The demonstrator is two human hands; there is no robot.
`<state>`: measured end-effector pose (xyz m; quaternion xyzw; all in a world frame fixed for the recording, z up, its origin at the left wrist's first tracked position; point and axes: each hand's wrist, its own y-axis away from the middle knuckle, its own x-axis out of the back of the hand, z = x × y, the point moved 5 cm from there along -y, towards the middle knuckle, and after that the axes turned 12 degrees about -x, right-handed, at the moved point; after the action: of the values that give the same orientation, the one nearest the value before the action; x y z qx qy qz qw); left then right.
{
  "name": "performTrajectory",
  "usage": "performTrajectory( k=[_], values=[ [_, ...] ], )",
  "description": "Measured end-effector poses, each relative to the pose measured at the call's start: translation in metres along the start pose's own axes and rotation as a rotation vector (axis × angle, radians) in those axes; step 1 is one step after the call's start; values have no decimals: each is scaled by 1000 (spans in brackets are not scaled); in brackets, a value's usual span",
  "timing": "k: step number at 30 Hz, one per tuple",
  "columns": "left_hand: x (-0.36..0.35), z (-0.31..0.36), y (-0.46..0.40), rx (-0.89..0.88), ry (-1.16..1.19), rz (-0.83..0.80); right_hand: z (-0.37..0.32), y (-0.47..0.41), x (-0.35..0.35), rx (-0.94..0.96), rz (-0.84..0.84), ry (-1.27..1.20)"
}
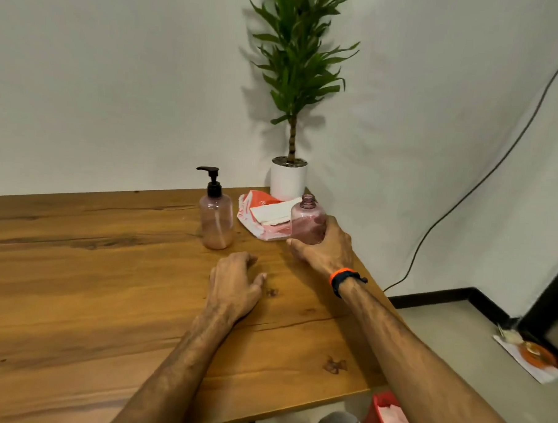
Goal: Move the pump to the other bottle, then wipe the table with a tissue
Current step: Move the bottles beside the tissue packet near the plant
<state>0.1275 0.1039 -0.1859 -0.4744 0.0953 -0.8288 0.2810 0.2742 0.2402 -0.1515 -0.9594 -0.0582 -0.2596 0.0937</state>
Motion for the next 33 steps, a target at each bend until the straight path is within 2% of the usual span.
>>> performTrajectory(
  k=[13,16,18,20,22,26,29,33],
  values=[
    [2,1,2,-3,-20,14,13,2,3,-49,3,1],
    [5,-2,3,3,-17,9,4,11,17,37,183,-17],
    [9,-5,5,10,-16,6,-7,21,26,162,330,-41],
    [15,-10,7,19,-15,13,-22,33,28,290,398,-74],
    [23,-14,8,25,-16,30,-37,43,20,378,372,-75],
    [45,-29,14,51,-33,59,-58,53,-18,457,204,-4],
    [63,-45,19,86,-40,91,-66,52,-54,431,51,13],
    [85,-71,27,125,-66,100,-75,42,-95,335,-58,69]
  ],
)
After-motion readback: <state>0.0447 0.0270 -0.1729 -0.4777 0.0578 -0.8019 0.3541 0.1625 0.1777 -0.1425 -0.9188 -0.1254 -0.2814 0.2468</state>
